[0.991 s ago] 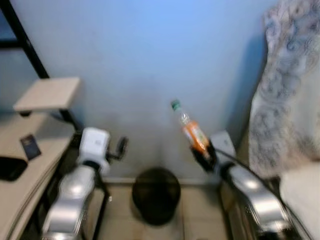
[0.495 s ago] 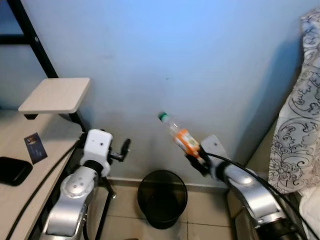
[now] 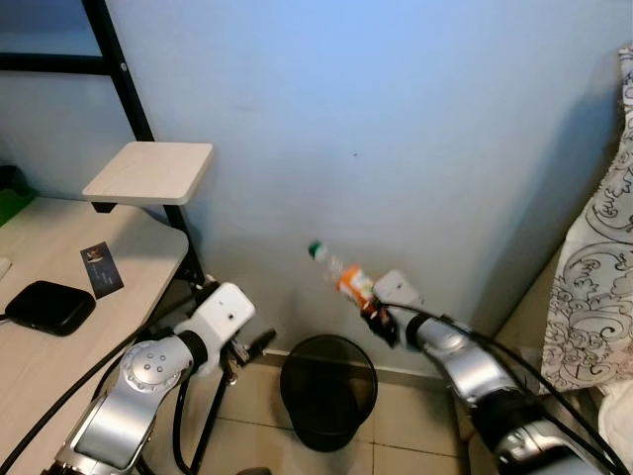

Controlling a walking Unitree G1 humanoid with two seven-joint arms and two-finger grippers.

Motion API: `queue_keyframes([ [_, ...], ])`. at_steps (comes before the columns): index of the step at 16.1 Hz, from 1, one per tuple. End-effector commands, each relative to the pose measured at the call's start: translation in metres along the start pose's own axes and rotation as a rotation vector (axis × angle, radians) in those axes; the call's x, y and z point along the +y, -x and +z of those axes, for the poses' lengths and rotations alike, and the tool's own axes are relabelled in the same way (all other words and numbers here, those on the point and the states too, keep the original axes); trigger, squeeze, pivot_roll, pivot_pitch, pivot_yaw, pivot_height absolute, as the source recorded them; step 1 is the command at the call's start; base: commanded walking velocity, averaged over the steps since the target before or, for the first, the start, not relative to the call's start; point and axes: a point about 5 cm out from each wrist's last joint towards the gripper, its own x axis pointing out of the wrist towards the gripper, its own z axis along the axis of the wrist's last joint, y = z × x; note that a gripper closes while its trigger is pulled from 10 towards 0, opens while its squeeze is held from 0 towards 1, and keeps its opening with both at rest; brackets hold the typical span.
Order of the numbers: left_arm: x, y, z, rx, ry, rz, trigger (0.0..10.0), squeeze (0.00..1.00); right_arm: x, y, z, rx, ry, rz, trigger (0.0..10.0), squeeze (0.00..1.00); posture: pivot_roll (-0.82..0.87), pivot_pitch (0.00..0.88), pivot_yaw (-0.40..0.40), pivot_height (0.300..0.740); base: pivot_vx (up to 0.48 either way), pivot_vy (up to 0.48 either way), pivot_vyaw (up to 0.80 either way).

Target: Clean up the room

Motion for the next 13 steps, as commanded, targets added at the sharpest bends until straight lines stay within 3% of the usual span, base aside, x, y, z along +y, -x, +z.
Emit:
queue_keyframes([
  [1,0.002,0.000,0.002,0.033,-0.045,-0.053,10.0,0.00,-0.006,-0.005,0.008,-0.011,0.019,-0.054,10.0,0.00,0.11,0.000,0.025,0.740,0.000,0.000,0.00],
  [3,0.010,-0.006,0.002,0.061,-0.084,-0.080,10.0,0.00,-0.009,-0.010,0.012,0.007,0.029,-0.105,10.0,0.00,0.12,0.000,0.018,0.740,0.000,0.000,0.00],
  [6,0.021,-0.031,-0.004,0.101,-0.081,-0.080,10.0,0.00,-0.006,-0.016,0.017,0.013,0.042,-0.096,10.0,0.00,0.12,0.000,0.020,0.740,0.000,0.000,0.00],
  [9,0.019,-0.050,-0.019,0.139,-0.067,-0.096,10.0,0.00,0.000,-0.019,0.017,0.019,0.046,-0.083,10.0,0.00,0.12,0.000,0.021,0.740,0.000,0.000,0.00],
  [13,0.017,-0.041,-0.051,0.159,-0.059,-0.099,10.0,0.00,0.009,-0.021,0.022,-0.004,-0.015,-0.022,10.0,0.00,0.12,0.000,0.023,0.740,0.000,0.000,0.00],
])
